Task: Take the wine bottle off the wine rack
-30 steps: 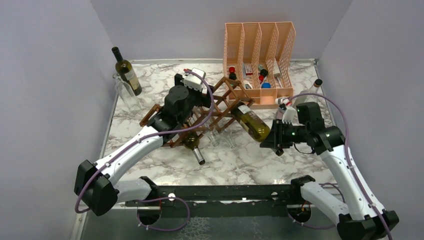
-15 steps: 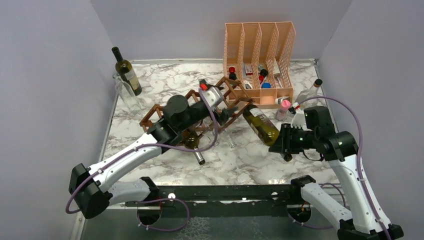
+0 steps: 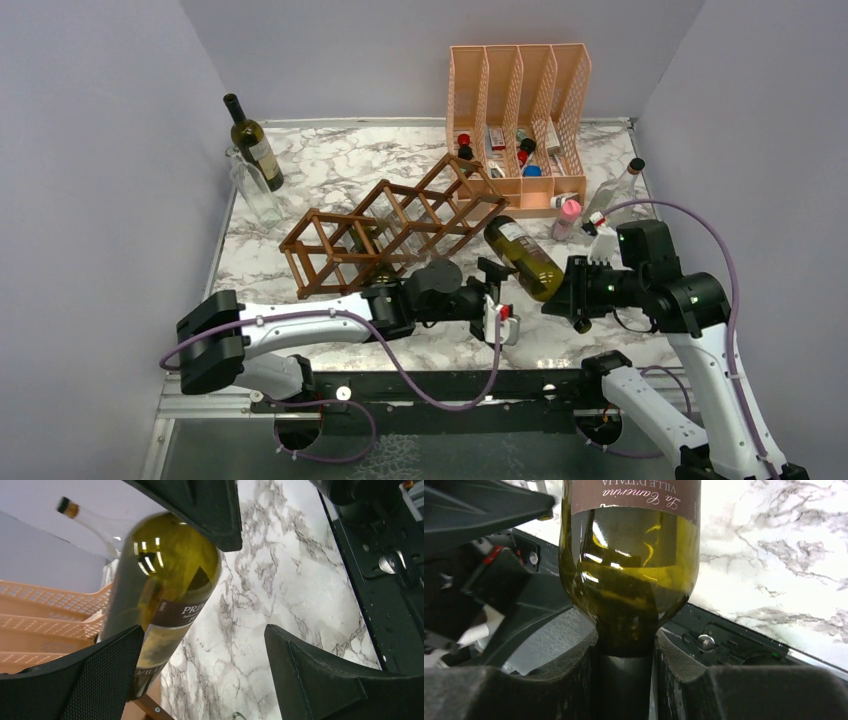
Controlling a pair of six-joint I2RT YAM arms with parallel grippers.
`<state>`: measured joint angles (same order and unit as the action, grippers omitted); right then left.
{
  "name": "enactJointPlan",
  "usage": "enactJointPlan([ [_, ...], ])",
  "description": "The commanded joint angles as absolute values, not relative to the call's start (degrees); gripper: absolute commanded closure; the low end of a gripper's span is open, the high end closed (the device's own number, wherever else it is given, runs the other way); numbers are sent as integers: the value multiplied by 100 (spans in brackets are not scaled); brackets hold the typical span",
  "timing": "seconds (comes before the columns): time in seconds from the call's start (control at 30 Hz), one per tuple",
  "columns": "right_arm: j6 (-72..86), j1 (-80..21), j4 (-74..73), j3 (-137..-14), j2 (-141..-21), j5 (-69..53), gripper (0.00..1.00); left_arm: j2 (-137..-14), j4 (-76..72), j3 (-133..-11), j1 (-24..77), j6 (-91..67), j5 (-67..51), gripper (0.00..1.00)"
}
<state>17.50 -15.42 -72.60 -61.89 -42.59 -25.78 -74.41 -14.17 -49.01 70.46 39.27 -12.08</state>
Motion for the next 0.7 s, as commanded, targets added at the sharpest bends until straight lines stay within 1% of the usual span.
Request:
enactJointPlan([
  [0.0, 1625, -1547, -7219, -6465, -4054, -3019, 99, -7928, -1658, -5285, 7211, 4633, -724, 1],
  [0.17, 1559, -1547, -7345, -6281, -4036, -3161, 99, -8330, -2110, -5368, 7462, 5046, -61, 1],
  [0.27, 1534, -1547, -7365, -6232, -4001, -3245, 99, -8573, -2212, -5542, 7527, 5142, 130, 1],
  [0.47, 1435, -1547, -7446, -6314, -4071, -3526, 99, -8903, -2440, -5685, 7550, 4964, 6, 4],
  [0.53, 1368, -1547, -7497, -6317, -4113, -3645, 99, -8944, -2523, -5691, 7550, 4878, -15, 8],
  [0.57, 1371, -1547, -7511, -6310, -4123, -3671, 99, -8951, -2557, -5682, 7549, 4859, -9, 13],
  [0.67, 1399, -1547, -7545, -6347, -4130, -3624, 99, -8850, -2715, -5557, 7550, 4698, 74, 33],
])
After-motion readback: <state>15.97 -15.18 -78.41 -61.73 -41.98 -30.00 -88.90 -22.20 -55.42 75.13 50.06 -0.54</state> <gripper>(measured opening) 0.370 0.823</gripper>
